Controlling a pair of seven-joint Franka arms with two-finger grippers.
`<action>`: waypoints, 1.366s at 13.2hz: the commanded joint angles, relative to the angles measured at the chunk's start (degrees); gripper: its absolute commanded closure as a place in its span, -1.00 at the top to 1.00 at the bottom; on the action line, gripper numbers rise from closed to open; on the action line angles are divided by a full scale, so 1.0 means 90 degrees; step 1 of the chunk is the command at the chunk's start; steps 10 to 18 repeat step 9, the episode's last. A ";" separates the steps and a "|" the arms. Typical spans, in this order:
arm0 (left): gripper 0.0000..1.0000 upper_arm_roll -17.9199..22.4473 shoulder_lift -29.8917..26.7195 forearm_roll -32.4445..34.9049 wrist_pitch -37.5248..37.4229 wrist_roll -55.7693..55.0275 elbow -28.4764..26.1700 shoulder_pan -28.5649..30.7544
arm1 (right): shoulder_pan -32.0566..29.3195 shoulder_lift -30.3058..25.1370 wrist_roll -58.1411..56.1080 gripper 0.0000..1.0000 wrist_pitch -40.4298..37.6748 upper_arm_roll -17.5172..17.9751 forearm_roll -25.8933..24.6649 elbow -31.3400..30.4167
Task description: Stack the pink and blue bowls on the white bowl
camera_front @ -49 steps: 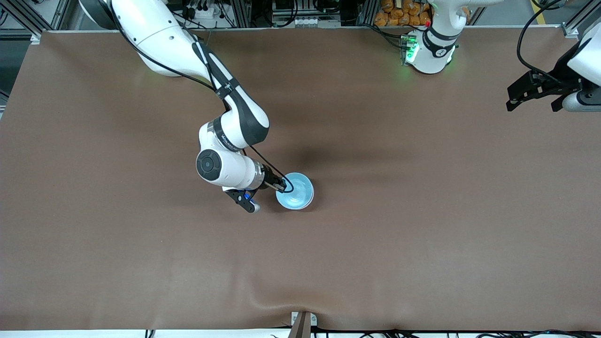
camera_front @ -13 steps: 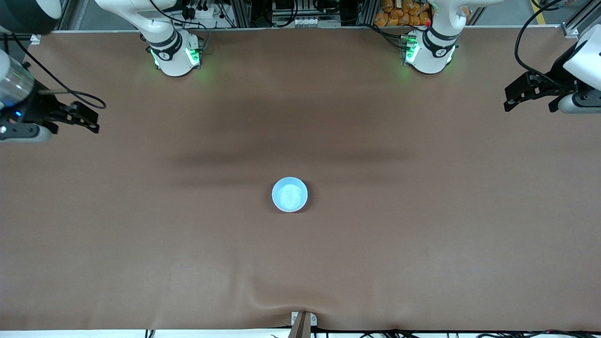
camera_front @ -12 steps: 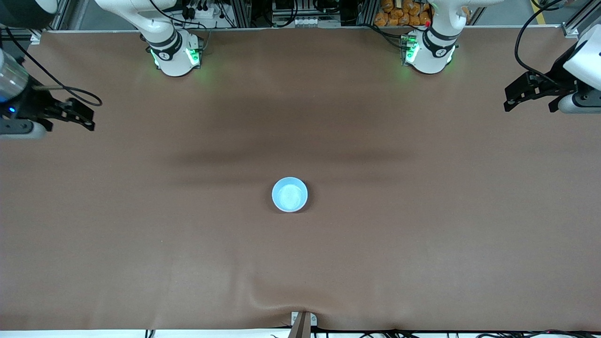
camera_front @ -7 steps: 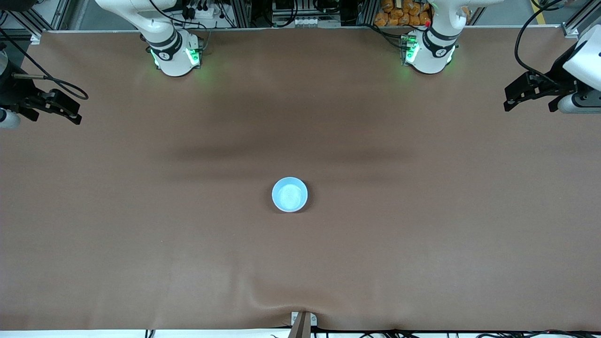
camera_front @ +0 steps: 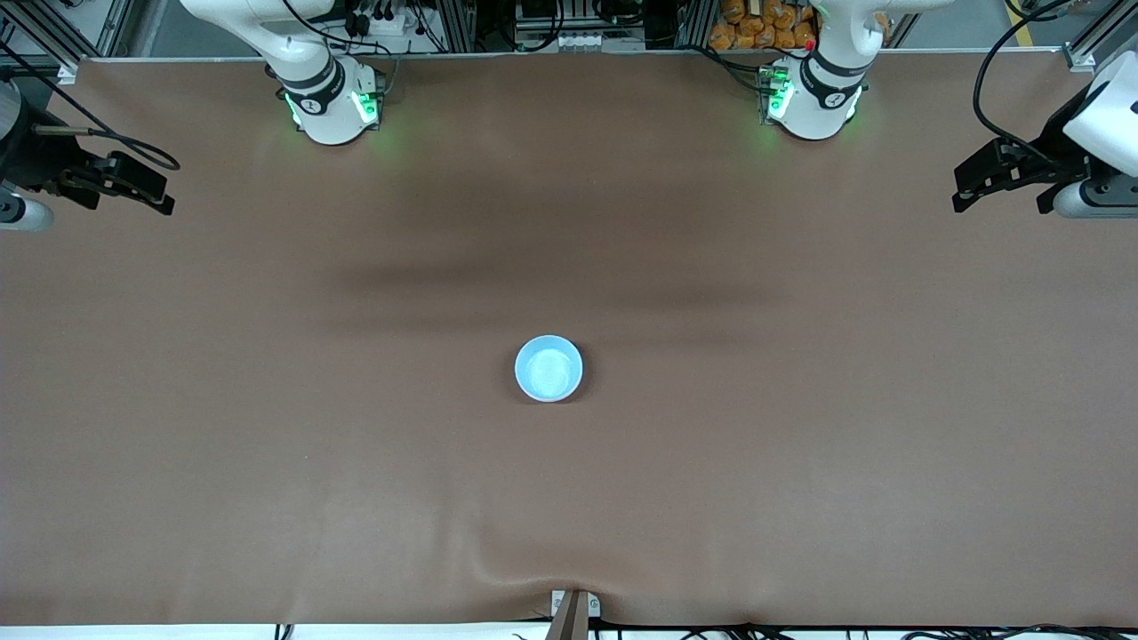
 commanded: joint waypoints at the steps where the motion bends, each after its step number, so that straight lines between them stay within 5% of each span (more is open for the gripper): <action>1: 1.00 -0.0007 0.0063 -0.0012 -0.0118 0.0011 0.0126 0.0000 | -0.0112 0.0053 0.0011 1.00 -0.0095 0.0030 0.0071 0.0175; 18: 1.00 -0.0007 0.0063 -0.0021 -0.0118 0.0050 0.0126 0.0000 | -0.0073 0.0131 0.0021 1.00 0.0082 0.0039 0.0051 0.0126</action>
